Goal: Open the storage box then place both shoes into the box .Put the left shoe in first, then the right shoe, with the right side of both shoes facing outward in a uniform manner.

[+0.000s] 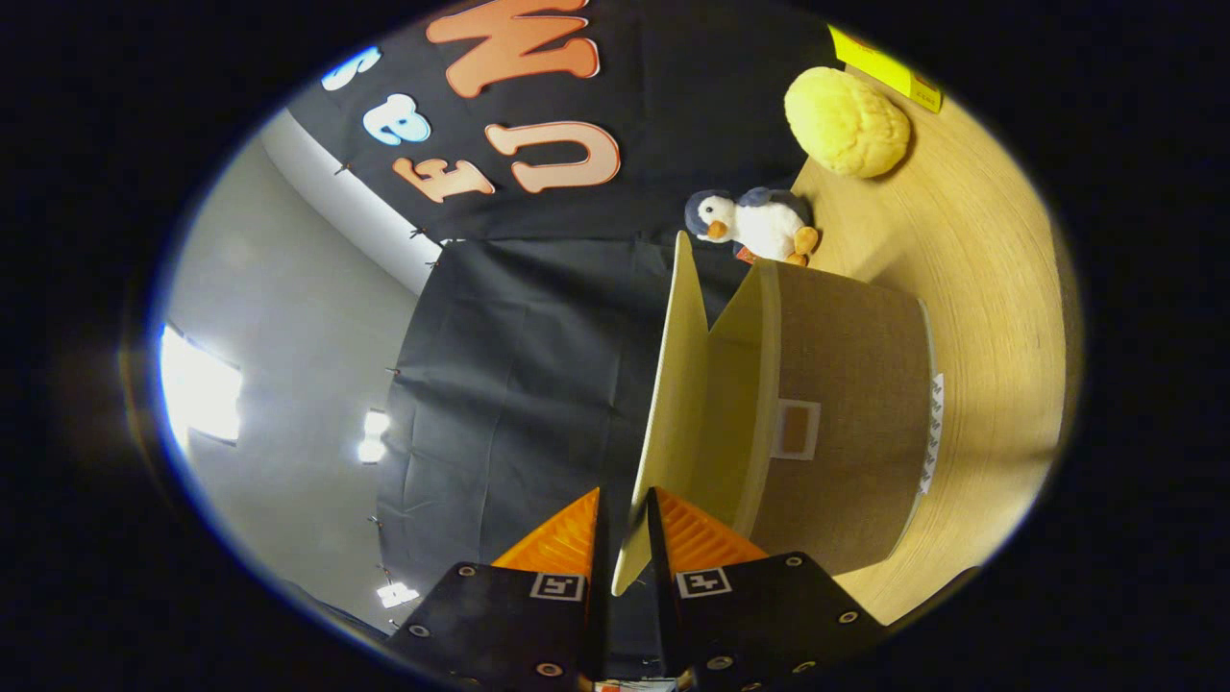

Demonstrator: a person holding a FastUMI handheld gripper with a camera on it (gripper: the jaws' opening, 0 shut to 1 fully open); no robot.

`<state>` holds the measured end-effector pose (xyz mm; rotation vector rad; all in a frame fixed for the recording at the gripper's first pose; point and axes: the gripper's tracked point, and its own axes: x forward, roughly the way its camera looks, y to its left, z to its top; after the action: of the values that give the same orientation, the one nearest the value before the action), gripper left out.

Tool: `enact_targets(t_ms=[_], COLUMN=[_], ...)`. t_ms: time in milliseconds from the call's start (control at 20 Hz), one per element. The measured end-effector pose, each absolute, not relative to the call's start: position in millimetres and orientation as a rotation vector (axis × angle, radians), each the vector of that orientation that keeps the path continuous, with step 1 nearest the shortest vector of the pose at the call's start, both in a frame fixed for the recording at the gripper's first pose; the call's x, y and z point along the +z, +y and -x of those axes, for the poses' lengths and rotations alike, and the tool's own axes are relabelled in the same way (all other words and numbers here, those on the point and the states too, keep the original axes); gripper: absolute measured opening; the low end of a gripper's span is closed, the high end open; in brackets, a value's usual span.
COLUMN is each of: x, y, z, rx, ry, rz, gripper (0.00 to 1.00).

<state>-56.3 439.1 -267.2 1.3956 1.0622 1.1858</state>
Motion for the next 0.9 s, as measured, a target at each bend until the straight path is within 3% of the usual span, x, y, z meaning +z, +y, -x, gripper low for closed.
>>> enact_targets(t_ms=[350, 400, 900], x=[-248, -242, -156], y=[460, 463, 540], z=[48, 44, 50], rx=[1.1, 1.092, 1.182], ry=[1.012, 0.996, 0.91], rz=[-1.248, -1.23, -1.047], gripper=[0.2, 0.08, 0.1])
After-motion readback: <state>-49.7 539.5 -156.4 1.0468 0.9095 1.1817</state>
